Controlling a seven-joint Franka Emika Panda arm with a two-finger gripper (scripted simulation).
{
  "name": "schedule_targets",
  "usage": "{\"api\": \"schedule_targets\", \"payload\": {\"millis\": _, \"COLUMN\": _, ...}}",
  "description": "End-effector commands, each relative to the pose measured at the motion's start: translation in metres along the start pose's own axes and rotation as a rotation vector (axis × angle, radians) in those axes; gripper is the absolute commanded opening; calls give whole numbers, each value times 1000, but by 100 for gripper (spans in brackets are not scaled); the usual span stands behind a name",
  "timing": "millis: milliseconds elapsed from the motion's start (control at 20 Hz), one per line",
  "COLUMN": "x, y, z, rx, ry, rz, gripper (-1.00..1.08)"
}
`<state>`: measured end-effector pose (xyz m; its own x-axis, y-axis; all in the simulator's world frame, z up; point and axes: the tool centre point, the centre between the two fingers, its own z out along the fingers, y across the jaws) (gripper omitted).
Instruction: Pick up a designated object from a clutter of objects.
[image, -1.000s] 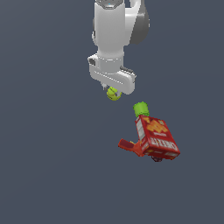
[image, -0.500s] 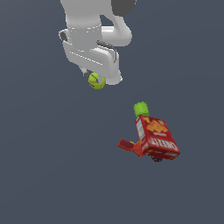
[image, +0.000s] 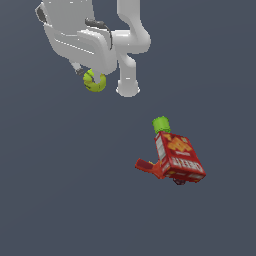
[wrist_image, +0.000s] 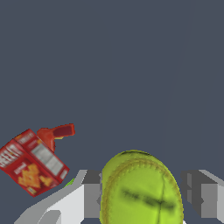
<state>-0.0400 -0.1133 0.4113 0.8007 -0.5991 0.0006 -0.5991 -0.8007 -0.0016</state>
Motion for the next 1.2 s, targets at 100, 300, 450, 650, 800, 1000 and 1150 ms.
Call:
{"api": "schedule_targets", "payload": {"millis": 100, "x": 9, "y": 5, "z": -13, "rx": -1, "ry": 0, "rz": -2, "gripper": -100}}
{"api": "schedule_targets", "payload": {"millis": 300, "x": 13, "y": 6, "z": -18, "rx": -2, "ry": 0, "rz": -2, "gripper": -100}}
{"api": "schedule_targets", "payload": {"millis": 450, "x": 14, "y": 6, "z": -18, "rx": -2, "ry": 0, "rz": -2, "gripper": -100}}
{"api": "schedule_targets", "payload": {"millis": 650, "x": 15, "y": 6, "z": -18, "rx": -2, "ry": -2, "rz": -2, "gripper": -100}}
{"api": "schedule_targets", "payload": {"millis": 800, "x": 19, "y": 7, "z": -21, "rx": -2, "ry": -2, "rz": -2, "gripper": -100}}
{"api": "schedule_targets", "payload": {"millis": 1000, "x": 29, "y": 9, "z": -28, "rx": -2, "ry": -2, "rz": -2, "gripper": -100}}
{"api": "schedule_targets", "payload": {"millis": 1150, "x": 35, "y": 10, "z": -32, "rx": -2, "ry": -2, "rz": -2, "gripper": -100}}
